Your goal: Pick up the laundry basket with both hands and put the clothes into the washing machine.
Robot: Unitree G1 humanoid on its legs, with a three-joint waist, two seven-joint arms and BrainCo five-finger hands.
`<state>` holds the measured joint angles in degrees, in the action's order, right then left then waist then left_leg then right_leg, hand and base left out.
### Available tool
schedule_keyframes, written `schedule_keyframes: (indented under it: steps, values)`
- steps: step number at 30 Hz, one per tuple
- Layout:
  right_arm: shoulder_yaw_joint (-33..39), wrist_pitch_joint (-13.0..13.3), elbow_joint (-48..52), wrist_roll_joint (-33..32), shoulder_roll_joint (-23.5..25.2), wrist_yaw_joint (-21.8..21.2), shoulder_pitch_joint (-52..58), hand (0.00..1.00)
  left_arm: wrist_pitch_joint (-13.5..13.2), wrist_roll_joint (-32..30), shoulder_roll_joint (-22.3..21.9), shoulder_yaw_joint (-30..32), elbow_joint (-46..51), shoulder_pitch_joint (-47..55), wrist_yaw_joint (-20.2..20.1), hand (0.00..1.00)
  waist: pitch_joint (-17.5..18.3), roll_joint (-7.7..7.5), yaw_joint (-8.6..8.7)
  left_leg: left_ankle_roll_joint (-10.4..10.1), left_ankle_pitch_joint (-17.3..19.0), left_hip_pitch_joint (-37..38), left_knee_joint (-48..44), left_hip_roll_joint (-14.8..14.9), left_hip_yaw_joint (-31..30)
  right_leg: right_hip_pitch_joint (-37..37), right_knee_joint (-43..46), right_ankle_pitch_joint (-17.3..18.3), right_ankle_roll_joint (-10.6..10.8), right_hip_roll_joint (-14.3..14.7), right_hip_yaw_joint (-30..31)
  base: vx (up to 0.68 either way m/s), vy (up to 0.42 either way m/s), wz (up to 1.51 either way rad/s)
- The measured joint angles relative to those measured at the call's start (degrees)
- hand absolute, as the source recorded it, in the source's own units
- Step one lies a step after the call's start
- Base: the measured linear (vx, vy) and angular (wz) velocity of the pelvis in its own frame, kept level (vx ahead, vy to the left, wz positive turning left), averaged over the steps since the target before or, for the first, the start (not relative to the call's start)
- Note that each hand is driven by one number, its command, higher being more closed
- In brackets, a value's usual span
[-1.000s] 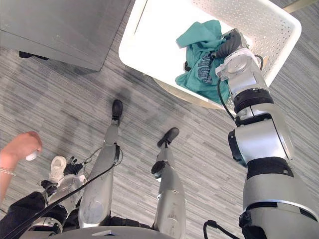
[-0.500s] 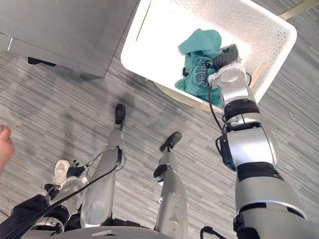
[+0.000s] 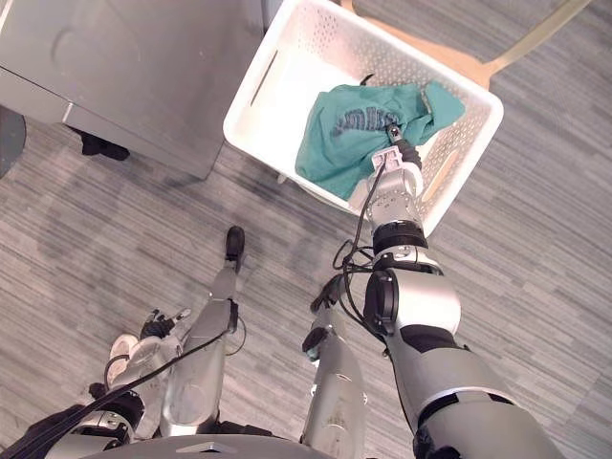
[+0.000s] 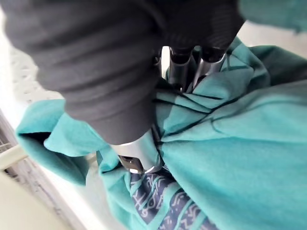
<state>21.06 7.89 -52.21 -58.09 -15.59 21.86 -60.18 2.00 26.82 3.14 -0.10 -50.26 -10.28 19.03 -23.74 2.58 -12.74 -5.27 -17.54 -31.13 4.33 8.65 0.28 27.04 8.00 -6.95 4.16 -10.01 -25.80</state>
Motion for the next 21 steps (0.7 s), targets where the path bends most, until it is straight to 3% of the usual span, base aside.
schedule_keyframes:
  steps: [2, 6, 11, 14, 17, 21]
  values:
    - [0.04, 2.66, 7.42, -2.52, 2.88, 0.10, 1.39, 1.00, 0.69, -0.15, 0.06, 0.13, -0.06, 0.06, -0.74, 0.00, -0.03, -0.02, 1.07, 0.12, 0.47, 3.33, 0.03, -0.60, 0.10, -2.41, 2.33, 1.53, 0.74, -1.17, 0.14, 0.02, -0.061, 0.17]
    - [-0.62, 5.47, 19.41, -3.24, 7.54, 0.44, 4.65, 1.00, 1.82, -1.23, -0.06, 1.27, 0.41, 0.53, -1.04, 0.00, -0.20, -0.32, 2.26, 0.05, 1.62, 8.91, 0.04, -1.58, 1.12, -5.76, 6.74, 4.78, 1.46, -3.16, 1.02, 0.02, -0.066, 0.09]
    - [-2.57, 7.09, 31.32, -3.46, 11.55, 0.47, 10.23, 1.00, 2.51, -2.46, 0.32, 2.90, 8.92, 4.93, -1.43, 0.00, -0.15, -0.88, 3.65, -0.08, 3.01, 14.51, 0.06, -2.36, 1.66, -9.38, 9.56, 8.05, 2.11, -4.80, 2.11, 0.02, -0.069, 0.00]
    - [-4.73, 7.70, 36.95, -3.00, 14.12, 0.39, 13.81, 1.00, 2.56, -3.44, 0.38, 3.41, 16.98, 8.25, -1.94, 0.00, 0.40, -1.42, 4.29, -0.07, 4.04, 16.95, 0.10, -2.34, 3.09, -11.09, 9.16, 8.27, 2.39, -4.80, 3.20, 0.04, -0.043, -0.16]
    - [-9.14, 8.14, 40.55, -2.34, 16.96, 0.33, 20.01, 1.00, 2.51, -3.54, 0.58, 3.78, 26.21, 11.13, -1.98, 0.00, 4.53, -2.36, 5.44, -0.12, 4.81, 17.89, 0.14, -2.61, 4.48, -11.47, 8.61, 8.44, 2.63, -4.84, 3.64, 0.10, -0.052, -0.15]
    - [-18.58, 6.63, 42.79, -0.58, 19.75, -0.26, 26.18, 1.00, 2.41, -6.64, 0.50, 4.58, 38.00, 11.24, -1.64, 0.00, 9.18, -2.67, 6.97, 0.23, 6.10, 21.96, 0.14, -2.94, 7.22, -14.29, 7.43, 8.35, 3.12, -5.01, 5.43, 0.14, -0.044, -0.26]
